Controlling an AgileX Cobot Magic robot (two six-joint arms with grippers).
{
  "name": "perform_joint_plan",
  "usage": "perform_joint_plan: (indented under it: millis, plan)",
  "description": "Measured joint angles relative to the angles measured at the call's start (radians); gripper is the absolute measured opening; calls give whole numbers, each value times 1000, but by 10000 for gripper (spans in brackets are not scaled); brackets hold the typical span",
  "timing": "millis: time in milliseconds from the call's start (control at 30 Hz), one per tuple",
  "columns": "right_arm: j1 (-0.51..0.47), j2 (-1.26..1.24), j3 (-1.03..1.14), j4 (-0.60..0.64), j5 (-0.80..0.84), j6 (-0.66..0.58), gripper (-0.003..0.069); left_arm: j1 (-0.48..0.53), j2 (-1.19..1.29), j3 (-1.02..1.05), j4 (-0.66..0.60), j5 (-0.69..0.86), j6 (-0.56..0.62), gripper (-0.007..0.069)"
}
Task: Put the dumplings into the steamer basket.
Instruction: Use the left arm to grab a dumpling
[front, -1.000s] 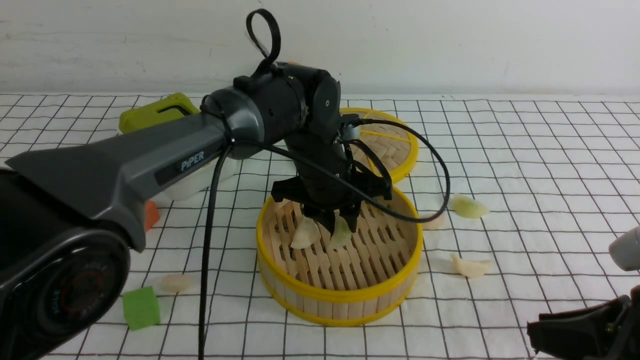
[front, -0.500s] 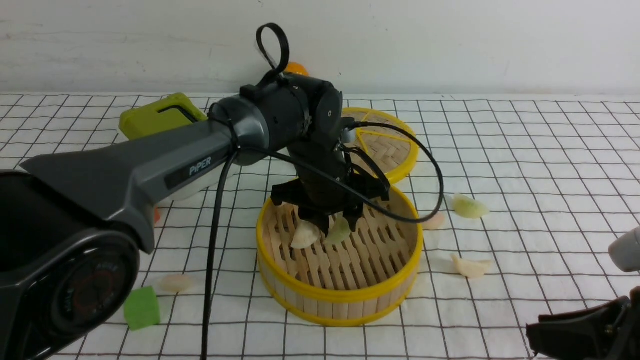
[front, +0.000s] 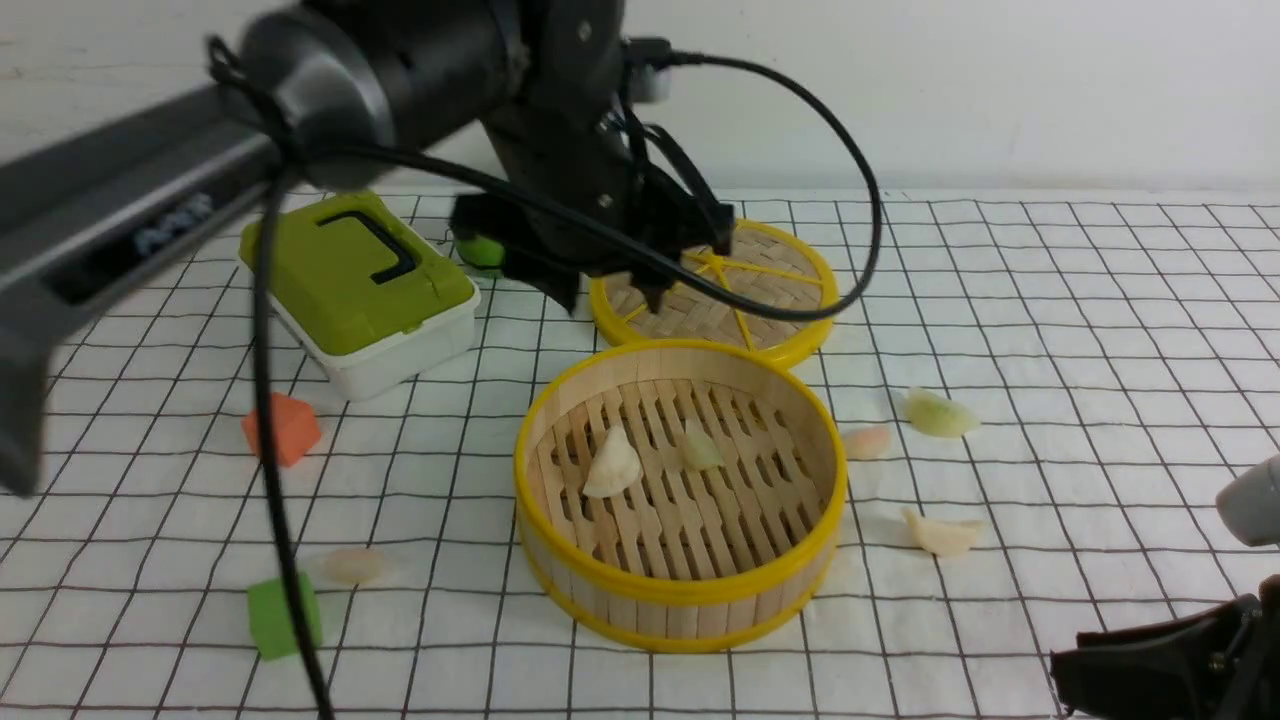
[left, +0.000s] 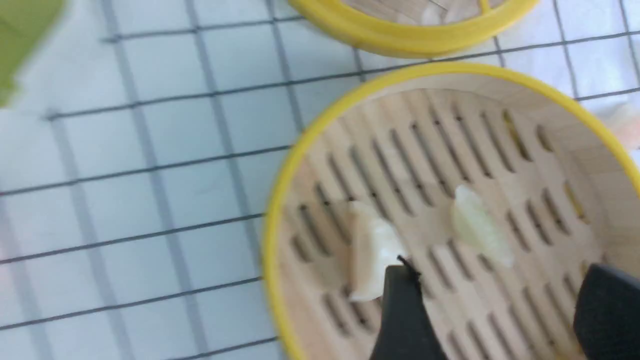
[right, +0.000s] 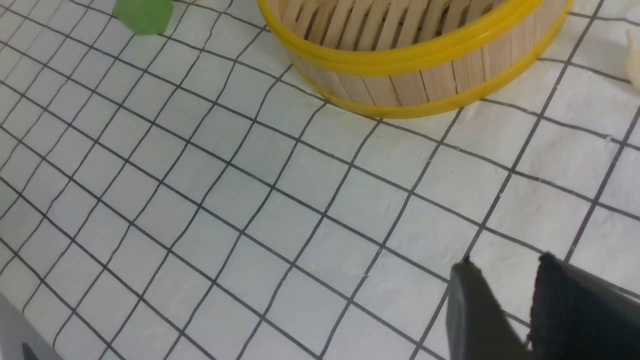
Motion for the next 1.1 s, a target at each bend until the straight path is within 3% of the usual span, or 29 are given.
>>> perform_joint_plan:
  millis: [167,300,500,733,900,1100]
  plan:
    - [0,0,0,14,4,0,192,28,-150,128,38,93,110,439]
    - [0,0,0,27,8,0,199,88,-227,400,-9,85,154,439]
    - [0,0,0,33,10,0,202,151,-231,667,13,-75,224,439]
    - [0,0,0,33,13,0,206,156,-183,732,37,-251,340,439]
    - [0,0,0,33,29,0,209,156,-134,732,93,-271,288,422]
    - [0,0,0,33,36,-10,214,156,-88,732,185,-299,130,347]
